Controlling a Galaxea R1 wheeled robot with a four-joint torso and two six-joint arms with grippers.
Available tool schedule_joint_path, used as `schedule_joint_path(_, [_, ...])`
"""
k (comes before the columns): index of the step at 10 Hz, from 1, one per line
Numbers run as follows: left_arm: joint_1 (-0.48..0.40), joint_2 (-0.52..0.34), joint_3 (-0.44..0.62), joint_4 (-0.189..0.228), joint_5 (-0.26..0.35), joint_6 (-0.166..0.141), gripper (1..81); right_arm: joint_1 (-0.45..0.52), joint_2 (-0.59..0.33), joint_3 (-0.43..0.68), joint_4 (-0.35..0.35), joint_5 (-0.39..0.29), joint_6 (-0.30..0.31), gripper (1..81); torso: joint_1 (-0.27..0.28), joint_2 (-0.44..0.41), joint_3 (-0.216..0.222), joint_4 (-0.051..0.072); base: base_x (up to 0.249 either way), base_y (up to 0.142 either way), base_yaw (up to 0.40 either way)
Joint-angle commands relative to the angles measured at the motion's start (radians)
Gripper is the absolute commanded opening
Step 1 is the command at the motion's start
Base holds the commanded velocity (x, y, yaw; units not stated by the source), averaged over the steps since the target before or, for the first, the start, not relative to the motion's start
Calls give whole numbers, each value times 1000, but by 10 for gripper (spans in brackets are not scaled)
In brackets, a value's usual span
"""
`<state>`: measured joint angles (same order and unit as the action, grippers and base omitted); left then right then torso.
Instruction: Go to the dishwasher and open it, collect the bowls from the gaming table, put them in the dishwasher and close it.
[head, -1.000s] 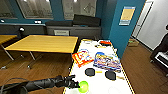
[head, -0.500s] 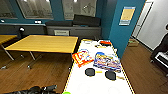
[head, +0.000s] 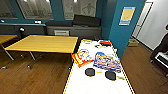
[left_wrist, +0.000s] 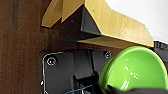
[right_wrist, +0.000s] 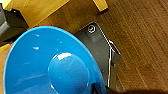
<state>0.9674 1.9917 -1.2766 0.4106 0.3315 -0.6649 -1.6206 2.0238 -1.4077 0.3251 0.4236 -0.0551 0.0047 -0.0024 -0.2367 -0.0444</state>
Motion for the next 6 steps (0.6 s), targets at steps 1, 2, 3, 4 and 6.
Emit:
schedule_joint_path(1, [50,41,-89,-35,-63,59,10,15,-34,-11,-26,-63,8,10,0,0,0,0,0,0,0])
schedule_joint_path(2, [87,65,-98,-57,-60,62,10,12,-32,-19,-26,-63,8,10,0,0,0,0,0,0,0])
schedule_joint_path(3, [118,78,-113,-111,-63,80,10,14,-29,-26,-26,-63,8,10,0,0,0,0,0,0,0])
schedule_joint_path(4, [152,92,-138,-193,-68,179,10,17,-28,-28,-26,-66,8,10,0,0,0,0,0,0,0])
schedule_joint_path(6, [184,119,-214,-436,-72,416,10,23,-21,-30,-26,-72,9,10,0,0,0,0,0,0,0])
